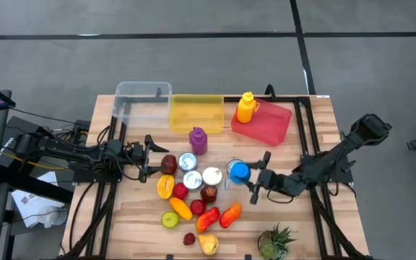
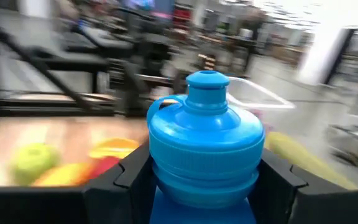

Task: Pick & Place Food Item
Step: Put the blue water bottle into the pink bin

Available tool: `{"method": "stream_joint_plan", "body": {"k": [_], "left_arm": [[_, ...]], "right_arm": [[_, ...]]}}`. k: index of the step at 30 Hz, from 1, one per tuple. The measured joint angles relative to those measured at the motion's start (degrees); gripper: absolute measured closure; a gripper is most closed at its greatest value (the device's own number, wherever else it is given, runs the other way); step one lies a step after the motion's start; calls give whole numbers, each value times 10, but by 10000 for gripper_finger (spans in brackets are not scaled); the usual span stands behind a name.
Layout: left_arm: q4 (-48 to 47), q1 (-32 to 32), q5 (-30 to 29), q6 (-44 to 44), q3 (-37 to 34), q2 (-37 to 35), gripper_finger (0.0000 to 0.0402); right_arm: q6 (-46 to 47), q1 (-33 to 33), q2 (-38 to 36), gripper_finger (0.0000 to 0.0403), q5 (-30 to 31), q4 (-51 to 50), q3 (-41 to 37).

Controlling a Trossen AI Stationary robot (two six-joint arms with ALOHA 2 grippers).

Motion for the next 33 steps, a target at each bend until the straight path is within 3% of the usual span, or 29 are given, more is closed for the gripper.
{"method": "stream_joint_plan", "body": {"k": [5,9,21,27,33], "left_arm": [[1,0,0,0,0,0,86],[1,0,0,0,0,0,86],[0,0,0,0,0,0,86],[0,0,0,0,0,0,86],[0,0,0,0,0,0,86]], "right_arm": [[4,-24,-30,217,87,-65,0],[2,-56,-34,217,120,-84,0],[-23,-172,-34,218,118,-82,0],[-24,-218,-40,218,76,-73,0],[-10,-253,-40,219,75,-68,0]]}}
